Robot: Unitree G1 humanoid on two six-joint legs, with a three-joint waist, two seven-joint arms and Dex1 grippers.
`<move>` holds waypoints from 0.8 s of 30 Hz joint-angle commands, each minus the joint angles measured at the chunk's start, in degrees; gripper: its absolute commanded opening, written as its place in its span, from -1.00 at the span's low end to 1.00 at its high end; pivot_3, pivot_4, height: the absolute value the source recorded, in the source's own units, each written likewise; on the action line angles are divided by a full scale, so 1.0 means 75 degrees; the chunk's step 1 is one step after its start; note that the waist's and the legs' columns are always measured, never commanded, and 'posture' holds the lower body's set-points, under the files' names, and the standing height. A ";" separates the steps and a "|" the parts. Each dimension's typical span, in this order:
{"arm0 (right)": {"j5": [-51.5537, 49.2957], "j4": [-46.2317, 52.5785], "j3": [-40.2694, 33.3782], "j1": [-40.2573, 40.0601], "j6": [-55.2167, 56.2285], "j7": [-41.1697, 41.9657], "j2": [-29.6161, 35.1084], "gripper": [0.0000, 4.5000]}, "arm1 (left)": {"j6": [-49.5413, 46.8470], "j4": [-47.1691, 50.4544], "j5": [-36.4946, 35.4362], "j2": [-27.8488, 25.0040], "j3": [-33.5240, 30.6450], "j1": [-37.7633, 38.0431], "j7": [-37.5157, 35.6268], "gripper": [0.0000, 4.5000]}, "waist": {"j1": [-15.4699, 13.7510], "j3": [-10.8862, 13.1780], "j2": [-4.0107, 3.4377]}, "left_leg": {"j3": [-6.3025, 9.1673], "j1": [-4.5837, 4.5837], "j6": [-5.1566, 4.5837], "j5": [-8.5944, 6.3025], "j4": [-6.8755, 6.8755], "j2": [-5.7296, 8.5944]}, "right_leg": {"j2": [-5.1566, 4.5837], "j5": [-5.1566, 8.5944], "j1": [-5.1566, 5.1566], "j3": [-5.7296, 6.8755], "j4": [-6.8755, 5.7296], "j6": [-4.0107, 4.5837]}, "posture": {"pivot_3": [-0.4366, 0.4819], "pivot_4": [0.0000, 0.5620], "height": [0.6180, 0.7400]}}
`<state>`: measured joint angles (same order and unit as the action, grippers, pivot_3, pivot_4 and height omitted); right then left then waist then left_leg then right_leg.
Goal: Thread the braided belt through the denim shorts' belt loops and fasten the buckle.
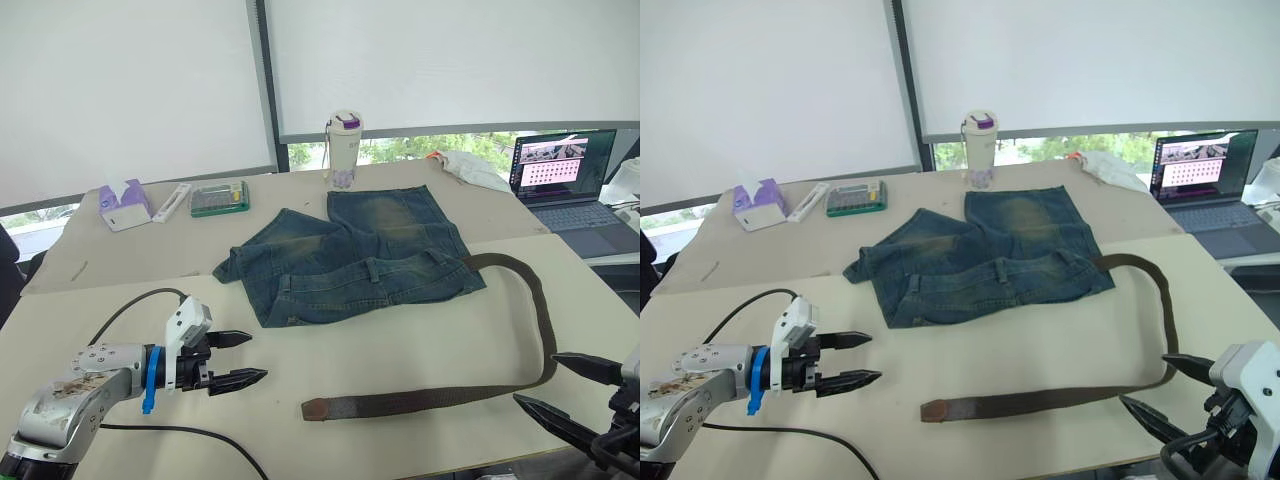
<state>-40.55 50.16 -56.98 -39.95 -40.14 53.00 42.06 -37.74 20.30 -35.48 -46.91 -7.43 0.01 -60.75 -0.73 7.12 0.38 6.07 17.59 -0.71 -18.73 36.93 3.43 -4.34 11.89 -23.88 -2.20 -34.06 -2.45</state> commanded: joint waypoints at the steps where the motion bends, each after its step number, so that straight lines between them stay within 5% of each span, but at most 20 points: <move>1: -0.0207 0.0282 0.0084 0.0191 0.0232 -0.0327 -0.0169 1.00 | -0.0033 0.0191 0.0054 0.0204 0.0448 -0.0774 0.0102 0.98 | -0.0027 0.0000 0.0000 | 0.0000 0.0000 0.0000 0.0000 0.0000 0.0000 | 0.0000 -0.0001 0.0000 0.0000 0.0000 0.0002 | -0.05 -0.47 1.00; 8: -0.1039 0.1294 0.0913 0.0557 0.0244 -0.1726 -0.0320 1.00 | -0.0648 -0.0651 0.1515 0.1617 0.2911 -0.4143 0.1106 0.98 | -0.0174 0.0001 0.0002 | 0.0022 -0.0024 0.0001 -0.0007 0.0048 0.0013 | -0.0006 -0.0021 0.0071 0.0024 0.0002 0.0022 | -0.05 -0.47 1.00; 14: -0.0987 0.1311 0.2224 0.0539 0.0614 -0.3283 0.0583 1.00 | 0.0625 -0.3486 0.3605 0.3340 0.4921 -0.6128 0.1586 0.98 | -0.0073 0.0004 0.0008 | 0.0011 -0.0040 -0.0004 -0.0009 0.0054 0.0037 | -0.0013 -0.0005 0.0089 0.0000 0.0006 0.0000 | -0.05 -0.47 1.00; 19: -0.1124 0.1311 0.2972 0.0487 0.0964 -0.4227 0.1427 1.00 | 0.1851 -0.6352 0.5072 0.4828 0.5731 -0.7299 0.2295 0.98 | -0.0081 0.0010 0.0019 | 0.0007 -0.0028 -0.0020 -0.0018 0.0069 0.0053 | -0.0018 0.0007 0.0093 -0.0001 0.0012 -0.0022 | -0.05 -0.47 1.00; 24: -0.1129 0.1311 0.3321 0.0246 0.1398 -0.4770 0.1915 1.00 | 0.2940 -0.8281 0.6109 0.5390 0.6072 -0.7835 0.2624 0.30 | -0.0066 0.0012 0.0022 | 0.0004 -0.0034 -0.0024 -0.0020 0.0067 0.0041 | -0.0015 0.0038 0.0094 -0.0008 0.0009 -0.0073 | -0.05 -0.47 1.00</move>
<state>-48.55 58.96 -32.19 -37.75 -32.30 18.63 55.53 -17.64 -38.02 7.58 -6.64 37.46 -58.43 -41.65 -1.23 7.21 0.54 6.11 17.32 -0.91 -18.89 37.45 3.74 -4.46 12.19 -23.13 -2.26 -34.00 -3.04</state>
